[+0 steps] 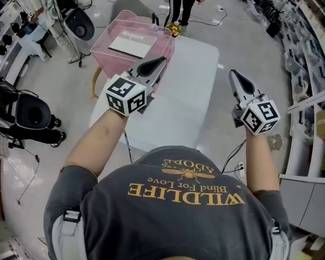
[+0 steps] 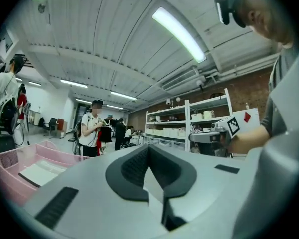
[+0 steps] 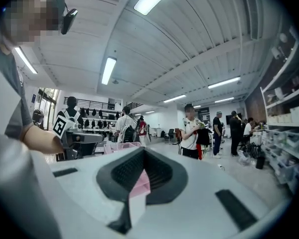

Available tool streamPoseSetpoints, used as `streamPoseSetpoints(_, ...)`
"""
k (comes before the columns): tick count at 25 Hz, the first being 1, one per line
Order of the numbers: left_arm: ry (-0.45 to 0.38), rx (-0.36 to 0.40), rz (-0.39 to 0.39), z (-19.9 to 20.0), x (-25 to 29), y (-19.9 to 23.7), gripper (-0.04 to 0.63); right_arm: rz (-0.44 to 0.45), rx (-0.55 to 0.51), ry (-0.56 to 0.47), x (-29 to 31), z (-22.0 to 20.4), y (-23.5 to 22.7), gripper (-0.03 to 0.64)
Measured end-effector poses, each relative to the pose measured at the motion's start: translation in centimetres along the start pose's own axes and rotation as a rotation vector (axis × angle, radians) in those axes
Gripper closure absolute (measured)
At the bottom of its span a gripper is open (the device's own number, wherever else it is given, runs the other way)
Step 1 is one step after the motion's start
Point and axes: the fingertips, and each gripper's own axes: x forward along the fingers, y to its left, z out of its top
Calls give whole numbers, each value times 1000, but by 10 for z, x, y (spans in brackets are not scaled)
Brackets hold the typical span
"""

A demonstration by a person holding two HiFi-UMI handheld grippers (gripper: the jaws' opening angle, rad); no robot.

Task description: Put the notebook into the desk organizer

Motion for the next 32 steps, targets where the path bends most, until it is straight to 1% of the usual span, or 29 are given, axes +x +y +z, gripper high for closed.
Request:
streamPoseSetpoints(1, -12, 7, -19, -2, 3, -10, 597, -14, 2, 4, -8, -3, -4, 615)
streamPoseSetpoints(2, -23, 10, -38, -3, 6, -19, 597, -28, 4, 7, -16, -5, -8, 617)
streamPoseSetpoints(5, -42, -9, -82, -8, 12, -46, 598, -69, 12, 13, -43, -11, -19, 615)
streamPoseSetpoints(13, -11, -42, -131, -32, 23, -77, 598, -146, 76, 40, -91, -42, -39, 617)
streamPoseSetpoints(19, 2, -30, -137, -36, 24, -88, 598, -159, 102, 50, -109, -57, -43, 617)
streamPoseSetpoints(25, 1, -18, -136, -37, 25, -86, 598, -156, 95, 42, -104, -56, -44, 617)
streamPoseSetpoints(32, -6, -22, -128, -34, 23, -84, 598, -143, 91, 39, -100, -53, -43, 617)
